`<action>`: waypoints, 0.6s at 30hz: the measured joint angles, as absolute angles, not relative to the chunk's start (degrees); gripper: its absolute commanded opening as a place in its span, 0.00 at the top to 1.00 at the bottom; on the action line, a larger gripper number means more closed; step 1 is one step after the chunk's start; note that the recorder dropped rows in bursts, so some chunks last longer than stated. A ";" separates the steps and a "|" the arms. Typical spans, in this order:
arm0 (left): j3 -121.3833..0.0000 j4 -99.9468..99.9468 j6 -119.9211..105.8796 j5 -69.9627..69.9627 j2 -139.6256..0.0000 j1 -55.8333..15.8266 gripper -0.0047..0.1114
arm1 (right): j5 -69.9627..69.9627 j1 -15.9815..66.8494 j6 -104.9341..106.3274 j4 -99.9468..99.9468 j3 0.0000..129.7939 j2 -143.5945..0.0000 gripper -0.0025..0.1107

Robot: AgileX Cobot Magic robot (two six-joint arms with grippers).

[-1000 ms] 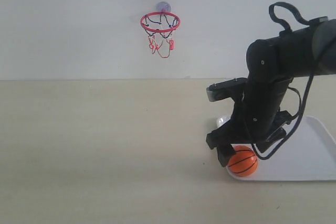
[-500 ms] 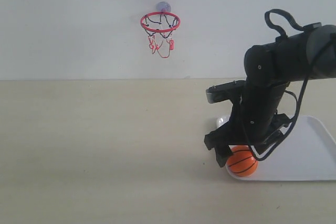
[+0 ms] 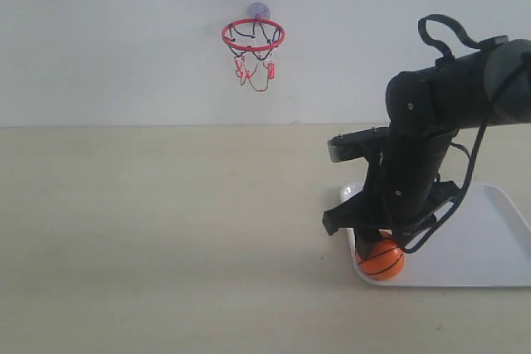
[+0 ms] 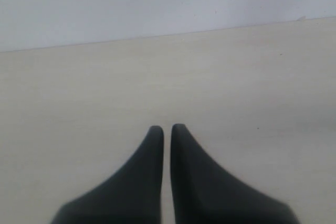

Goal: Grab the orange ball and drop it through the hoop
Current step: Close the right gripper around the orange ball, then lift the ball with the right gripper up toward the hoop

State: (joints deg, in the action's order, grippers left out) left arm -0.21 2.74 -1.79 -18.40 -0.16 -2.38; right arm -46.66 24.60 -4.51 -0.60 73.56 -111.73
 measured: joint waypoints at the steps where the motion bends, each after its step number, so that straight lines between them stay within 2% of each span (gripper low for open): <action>1: -0.21 2.74 -1.79 -18.40 -0.16 -2.38 0.92 | -46.66 24.60 -4.51 -0.60 73.56 -111.73 0.98; 9: -0.21 2.74 -1.79 -18.40 -0.16 -2.38 0.92 | -56.61 24.60 0.00 -0.49 79.51 -109.94 0.98; 18: -0.21 2.74 -1.79 -18.40 -0.16 -2.38 0.92 | -51.62 24.60 8.25 -0.49 82.65 -102.79 0.98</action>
State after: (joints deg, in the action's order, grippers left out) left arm -0.21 2.74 -1.79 -18.40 -0.16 -2.38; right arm -51.62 24.60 8.25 -0.49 82.65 -102.79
